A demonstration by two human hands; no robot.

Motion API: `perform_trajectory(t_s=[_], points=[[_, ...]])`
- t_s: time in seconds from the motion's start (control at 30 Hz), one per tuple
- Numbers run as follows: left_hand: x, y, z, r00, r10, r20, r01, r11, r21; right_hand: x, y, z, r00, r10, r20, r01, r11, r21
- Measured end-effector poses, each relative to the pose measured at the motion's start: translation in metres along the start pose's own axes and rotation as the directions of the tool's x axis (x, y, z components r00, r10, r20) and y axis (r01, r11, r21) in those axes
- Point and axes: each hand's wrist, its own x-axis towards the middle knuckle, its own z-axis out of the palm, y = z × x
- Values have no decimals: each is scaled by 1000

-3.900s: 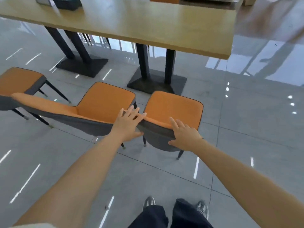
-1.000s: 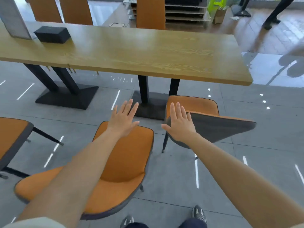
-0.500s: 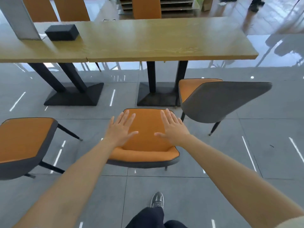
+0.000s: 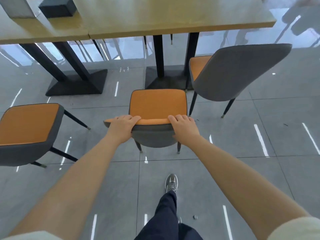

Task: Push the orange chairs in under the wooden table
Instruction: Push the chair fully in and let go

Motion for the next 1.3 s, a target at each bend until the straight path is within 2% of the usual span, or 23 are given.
perform_trajectory(t_s=[0.07, 0.27, 0.47, 0.77, 0.97, 1.3], points=[[5, -3, -1, 1000, 16, -24, -16, 1000, 5, 3, 0, 3, 998, -6, -56, 3, 998, -60], [13, -11, 7, 983, 99, -154, -102, 995, -13, 18, 10, 7, 989, -76, -129, 66, 995, -81], [49, -15, -1, 977, 97, -191, -101, 995, -7, 54, 24, -3, 987, -45, -157, 33, 997, -73], [153, -57, -22, 983, 76, -168, -71, 997, 35, 158, 49, -36, 988, -55, -142, 45, 996, -77], [236, -86, -41, 992, 65, -108, -55, 994, 91, 237, 69, -59, 988, -6, -154, -5, 998, -67], [329, -101, -66, 993, 84, -81, -78, 994, 78, 322, 103, -94, 990, 82, -114, -87, 996, -35]])
